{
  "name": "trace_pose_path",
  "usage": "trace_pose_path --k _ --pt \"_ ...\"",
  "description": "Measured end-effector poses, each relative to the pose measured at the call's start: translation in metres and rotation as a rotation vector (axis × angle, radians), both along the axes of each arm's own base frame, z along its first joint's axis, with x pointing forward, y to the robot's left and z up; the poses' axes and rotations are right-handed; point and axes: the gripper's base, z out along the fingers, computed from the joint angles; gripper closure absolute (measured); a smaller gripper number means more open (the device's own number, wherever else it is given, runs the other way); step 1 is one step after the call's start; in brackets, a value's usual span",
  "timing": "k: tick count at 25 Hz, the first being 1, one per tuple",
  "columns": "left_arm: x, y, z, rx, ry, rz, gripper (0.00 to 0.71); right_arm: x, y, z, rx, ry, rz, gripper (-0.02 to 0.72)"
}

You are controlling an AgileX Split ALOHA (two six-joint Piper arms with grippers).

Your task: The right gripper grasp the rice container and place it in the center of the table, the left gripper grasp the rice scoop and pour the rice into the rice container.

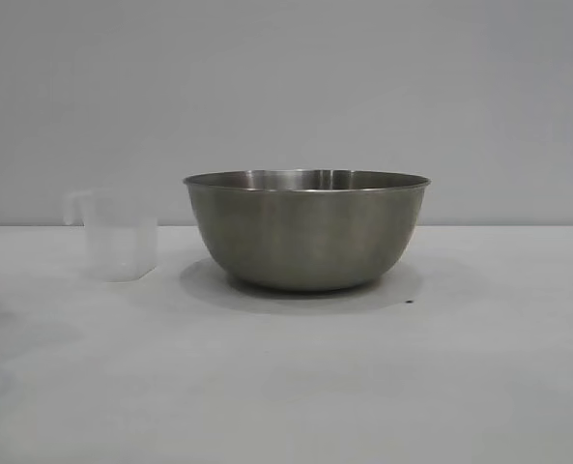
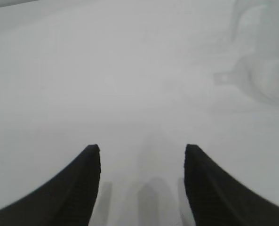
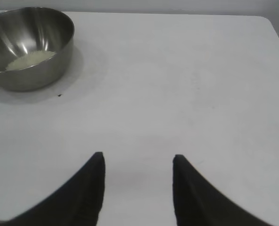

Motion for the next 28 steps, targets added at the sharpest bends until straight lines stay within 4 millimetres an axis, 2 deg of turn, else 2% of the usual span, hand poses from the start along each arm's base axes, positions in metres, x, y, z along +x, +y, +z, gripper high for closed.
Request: trace_pose_path --k 5,16,28 --pt "0.001 -0.005 0.009 -0.007 -0.033 -0.053 0.382 0.0 0.0 0.0 0.0 0.0 0.0 0.432" --pt "0.003 -0.004 0.034 0.017 -0.125 -0.055 0.382 0.0 0.0 0.0 0.0 0.0 0.0 0.432" --pt "0.001 -0.002 0.04 0.011 -0.145 -0.04 0.382 0.0 0.0 0.0 0.0 0.0 0.0 0.432"
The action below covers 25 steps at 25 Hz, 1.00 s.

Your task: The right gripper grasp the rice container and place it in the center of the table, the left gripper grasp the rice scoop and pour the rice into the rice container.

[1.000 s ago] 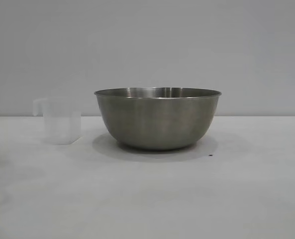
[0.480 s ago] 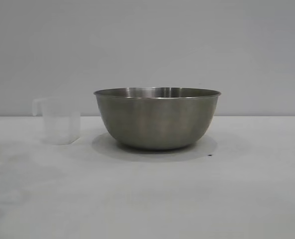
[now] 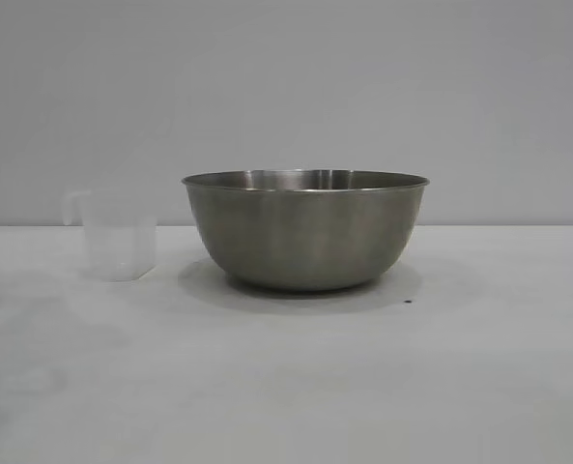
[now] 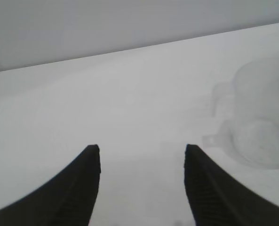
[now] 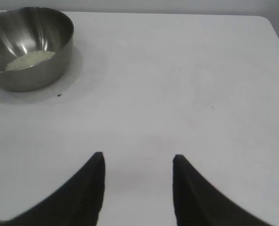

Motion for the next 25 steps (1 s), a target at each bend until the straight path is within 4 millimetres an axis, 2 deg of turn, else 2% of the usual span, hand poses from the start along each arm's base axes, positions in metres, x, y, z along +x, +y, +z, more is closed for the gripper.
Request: trace_pose_path --k 4,10,16,20,23,25 --pt "0.001 0.004 0.0 -0.002 -0.003 0.004 0.382 0.0 0.0 0.0 0.0 0.0 0.0 0.432" --pt "0.005 0.036 0.001 -0.038 -0.009 0.095 0.382 0.0 0.0 0.0 0.0 0.0 0.0 0.432" --pt "0.006 0.053 0.001 -0.037 -0.012 0.137 0.382 0.0 0.0 0.0 0.0 0.0 0.0 0.432" --pt "0.006 0.052 0.001 -0.043 -0.013 0.116 0.382 0.0 0.0 0.0 0.0 0.0 0.0 0.432" --pt "0.007 0.045 0.001 -0.033 -0.013 0.032 0.476 0.0 0.0 0.0 0.0 0.0 0.0 0.432" --pt "0.007 0.042 0.001 -0.029 -0.013 -0.002 0.459 0.0 0.0 0.0 0.0 0.0 0.0 0.432"
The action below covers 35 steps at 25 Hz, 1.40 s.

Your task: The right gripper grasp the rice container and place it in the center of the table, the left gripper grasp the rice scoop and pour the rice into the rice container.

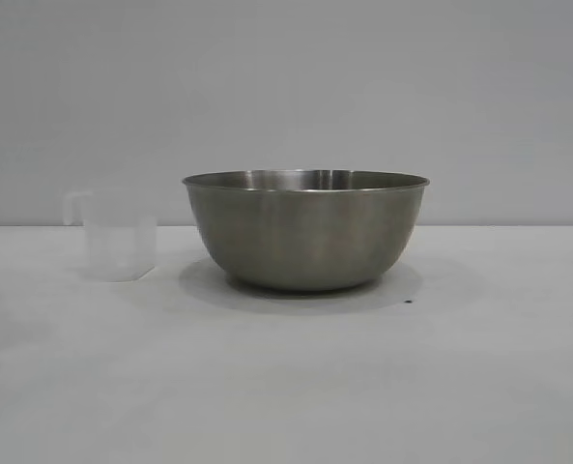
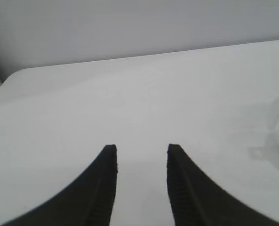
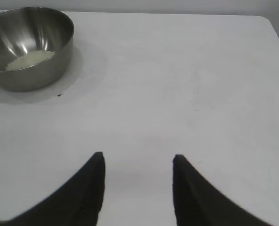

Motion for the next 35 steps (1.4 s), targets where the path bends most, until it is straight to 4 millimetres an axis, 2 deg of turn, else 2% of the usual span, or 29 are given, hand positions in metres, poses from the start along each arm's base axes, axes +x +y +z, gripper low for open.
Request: trace_pose_path --k 7,20,28,35 --pt "0.0 -0.005 0.0 0.006 0.0 -0.059 0.459 0.0 0.0 0.0 0.0 0.0 0.0 0.432" --pt "0.0 -0.005 0.003 0.004 -0.004 -0.057 0.459 0.0 0.0 0.0 0.0 0.0 0.0 0.432" --pt "-0.006 -0.005 0.031 0.002 -0.021 -0.057 0.459 0.0 0.0 0.0 0.0 0.0 0.0 0.432" --pt "-0.023 -0.004 0.062 0.001 -0.016 -0.057 0.459 0.0 0.0 0.0 0.0 0.0 0.0 0.432"
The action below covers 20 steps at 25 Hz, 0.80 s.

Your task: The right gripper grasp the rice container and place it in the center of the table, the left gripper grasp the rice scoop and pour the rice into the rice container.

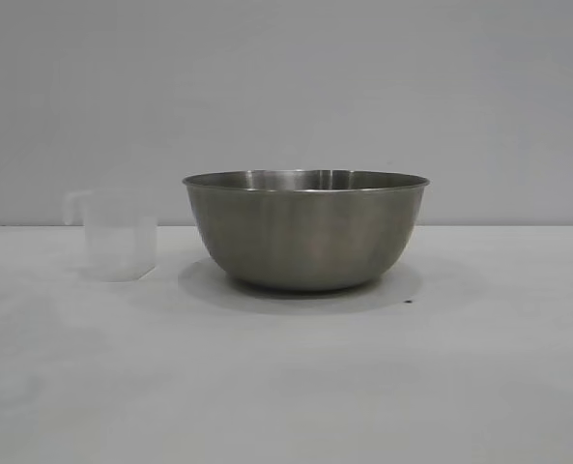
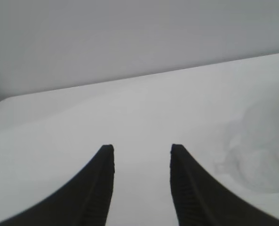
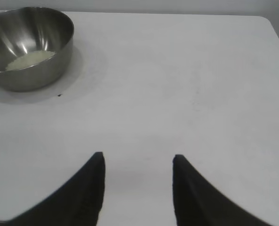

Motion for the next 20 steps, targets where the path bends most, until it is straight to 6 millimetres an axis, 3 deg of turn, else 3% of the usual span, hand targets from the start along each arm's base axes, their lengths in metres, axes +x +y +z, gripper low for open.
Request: trace_pose_path --k 9,20 --pt "-0.031 0.001 0.04 -0.007 -0.006 0.0 0.459 0.0 0.0 0.0 0.0 0.0 0.0 0.432" --pt "-0.066 0.002 0.063 -0.024 0.019 0.003 0.459 0.0 0.0 0.0 0.0 0.0 0.0 0.432"
